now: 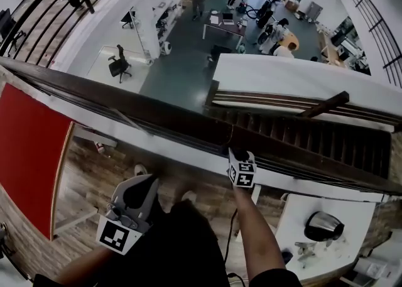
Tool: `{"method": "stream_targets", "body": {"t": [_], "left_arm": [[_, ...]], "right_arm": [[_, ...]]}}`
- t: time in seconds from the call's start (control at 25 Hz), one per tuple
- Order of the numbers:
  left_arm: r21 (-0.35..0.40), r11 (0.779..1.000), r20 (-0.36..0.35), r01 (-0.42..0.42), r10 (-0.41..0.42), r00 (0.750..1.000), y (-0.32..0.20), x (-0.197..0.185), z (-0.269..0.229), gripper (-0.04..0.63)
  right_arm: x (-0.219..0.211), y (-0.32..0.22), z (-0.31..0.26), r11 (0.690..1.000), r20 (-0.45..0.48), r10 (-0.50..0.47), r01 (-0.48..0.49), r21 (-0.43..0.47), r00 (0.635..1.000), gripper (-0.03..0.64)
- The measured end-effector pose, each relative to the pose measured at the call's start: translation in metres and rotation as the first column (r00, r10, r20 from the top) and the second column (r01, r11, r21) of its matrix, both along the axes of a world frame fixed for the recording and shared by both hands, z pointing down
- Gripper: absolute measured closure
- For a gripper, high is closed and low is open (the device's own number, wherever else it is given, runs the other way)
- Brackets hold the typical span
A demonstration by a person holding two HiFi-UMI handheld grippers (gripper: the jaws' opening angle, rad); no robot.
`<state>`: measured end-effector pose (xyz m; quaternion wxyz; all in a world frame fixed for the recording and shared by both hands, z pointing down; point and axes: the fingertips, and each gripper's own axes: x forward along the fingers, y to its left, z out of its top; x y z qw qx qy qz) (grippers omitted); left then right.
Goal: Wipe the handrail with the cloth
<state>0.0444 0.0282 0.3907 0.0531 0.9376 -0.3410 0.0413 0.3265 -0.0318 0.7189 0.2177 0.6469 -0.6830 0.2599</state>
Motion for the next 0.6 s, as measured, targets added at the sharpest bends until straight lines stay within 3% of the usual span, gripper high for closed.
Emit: {"method": "stream_targets", "body": {"t": [0.6], "left_arm": [[-0.001,1.000,-0.027,0.008,-0.008,1.000,0.023,0.012,0.001,0.595]], "right_arm": [[0.035,0.020,0.000,0.999,-0.003,0.044,-0.044,-0.001,0.999,0.459]]}}
